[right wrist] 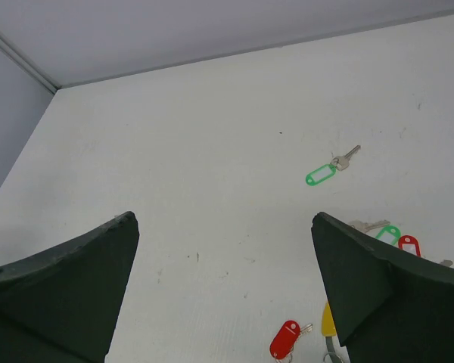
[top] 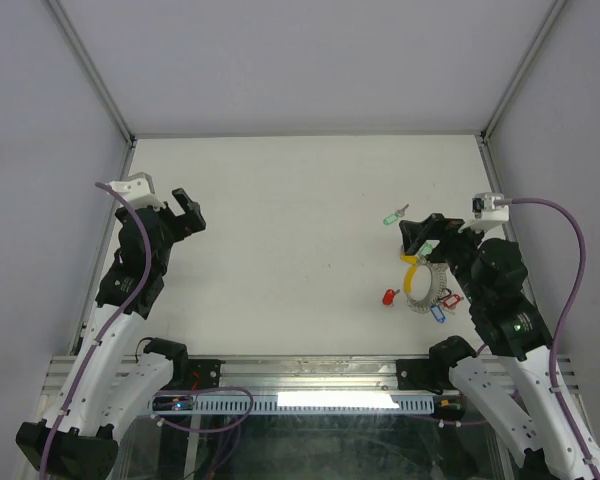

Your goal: Put the keys on the keyring

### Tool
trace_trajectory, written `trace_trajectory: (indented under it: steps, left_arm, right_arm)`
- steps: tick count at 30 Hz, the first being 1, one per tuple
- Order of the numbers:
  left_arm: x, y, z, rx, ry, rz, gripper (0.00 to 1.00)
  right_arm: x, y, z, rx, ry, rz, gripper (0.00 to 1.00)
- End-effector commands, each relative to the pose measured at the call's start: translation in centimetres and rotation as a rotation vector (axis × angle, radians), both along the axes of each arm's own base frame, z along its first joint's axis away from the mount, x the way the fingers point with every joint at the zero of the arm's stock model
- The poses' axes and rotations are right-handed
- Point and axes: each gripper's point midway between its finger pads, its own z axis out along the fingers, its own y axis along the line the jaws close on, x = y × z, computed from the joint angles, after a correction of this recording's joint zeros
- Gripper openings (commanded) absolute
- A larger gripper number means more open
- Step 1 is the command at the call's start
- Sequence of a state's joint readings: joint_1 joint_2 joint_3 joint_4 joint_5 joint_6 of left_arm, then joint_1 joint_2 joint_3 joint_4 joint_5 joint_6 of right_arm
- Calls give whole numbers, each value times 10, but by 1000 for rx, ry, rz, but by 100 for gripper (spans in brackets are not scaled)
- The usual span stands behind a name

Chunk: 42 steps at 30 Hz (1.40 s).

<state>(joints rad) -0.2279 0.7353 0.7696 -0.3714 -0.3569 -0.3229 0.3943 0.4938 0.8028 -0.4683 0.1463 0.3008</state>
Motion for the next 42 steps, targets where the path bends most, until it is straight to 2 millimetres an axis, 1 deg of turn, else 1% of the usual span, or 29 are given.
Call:
trace_trajectory:
  steps: [1, 7, 12, 16, 19, 22, 24, 25, 27, 30, 33, 36, 38, 42]
  left_arm:
    - [6, 1, 15, 16, -59, -6, 99]
    - [6, 6, 15, 36, -80, 17, 99]
    - [9, 4, 13, 45, -75, 4, 99]
    - [10, 4, 13, 61, -71, 0, 99]
    - [11, 3, 13, 75, -67, -12, 99]
    - [13, 2, 11, 82, -56, -21, 99]
    - [14, 1, 7, 81, -44, -23, 99]
    - [15, 1, 6, 79, -40, -22, 99]
    - [17, -1, 0, 79, -24, -25, 99]
    - [19, -3, -4, 80, -4, -34, 99]
    - [20, -4, -6, 81, 7, -42, 99]
    - [21, -10, -8, 73, 13, -72, 99]
    - [21, -12, -9, 69, 16, -85, 99]
    - [22, -15, -9, 66, 19, -96, 99]
  right_arm:
    - [3, -3, 23, 25, -68, -18, 100]
    - [6, -7, 23, 16, -59, -46, 100]
    - [17, -7, 23, 22, -24, -78, 100]
    - [25, 11, 22, -2, 26, 1, 100]
    - [32, 23, 10, -41, 112, 54, 100]
    - [33, 31, -9, -72, 221, 93, 99]
    - [35, 35, -26, -75, 298, 102, 96]
    - [36, 34, -36, -74, 347, 81, 94]
    - [37, 31, -60, -78, 464, 28, 91]
    - [33, 22, -105, -108, 670, -69, 88]
    - [28, 19, -141, -116, 821, -128, 78]
    - [30, 17, -167, -73, 873, -165, 75]
    - [37, 14, -179, -12, 878, -179, 75]
    - [46, -7, -198, 41, 910, -261, 75]
